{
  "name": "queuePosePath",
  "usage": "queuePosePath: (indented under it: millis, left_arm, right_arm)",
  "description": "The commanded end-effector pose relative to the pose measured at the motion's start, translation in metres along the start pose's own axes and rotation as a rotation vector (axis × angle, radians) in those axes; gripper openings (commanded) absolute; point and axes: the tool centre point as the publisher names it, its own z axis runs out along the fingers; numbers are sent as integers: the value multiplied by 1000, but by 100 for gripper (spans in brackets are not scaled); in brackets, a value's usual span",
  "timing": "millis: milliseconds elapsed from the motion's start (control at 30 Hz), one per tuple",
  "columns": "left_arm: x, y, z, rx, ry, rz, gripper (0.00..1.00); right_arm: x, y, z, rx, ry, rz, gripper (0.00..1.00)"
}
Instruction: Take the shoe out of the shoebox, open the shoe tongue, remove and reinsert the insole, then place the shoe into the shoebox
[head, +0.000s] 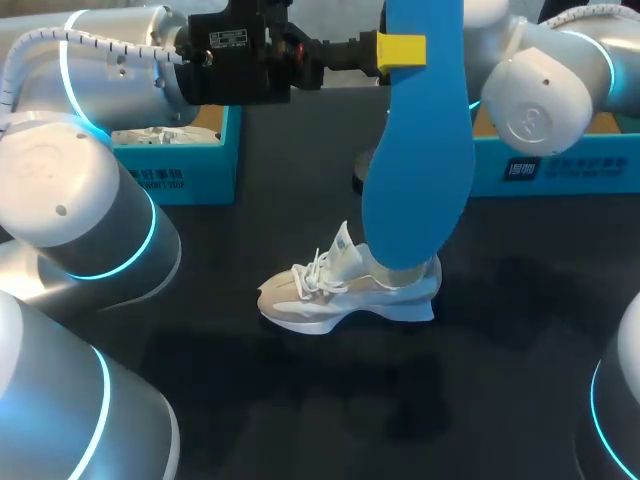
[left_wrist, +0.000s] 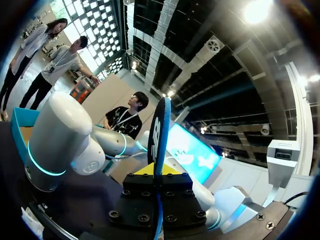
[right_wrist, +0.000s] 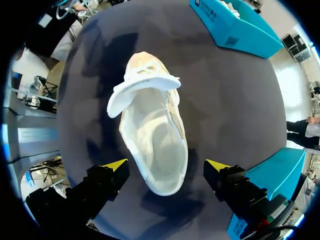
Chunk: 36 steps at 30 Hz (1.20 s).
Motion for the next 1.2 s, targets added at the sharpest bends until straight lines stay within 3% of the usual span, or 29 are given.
queuePosePath:
  millis: [33,367,900,1000,1033,1067,1100,1200]
  left_arm:
    - [0,1,0,4,2,1,0]
    - [0,1,0,4,2,1,0]
    - [0,1,0,4,2,1,0]
    - [0,1,0,4,2,1,0]
    - [0,1,0,4,2,1,0]
    - [0,1,0,4,2,1,0]
    - [0,1,0,4,2,1,0]
    - [0,1,0,4,2,1,0]
  right_arm:
    - [-11,18,18,35,9,-5,100]
    - [-23,30,52,52,12,-11,100]
    - [-28,28,86,54,23,17,100]
    - [-28,29,88,58,27,16,82]
    - [-28,29,88,60,29,16,64]
    - [-28,29,89,61,30,16,55]
    - [-28,30,89,62,32,16,48]
    - [-27,31,91,62,41,20,43]
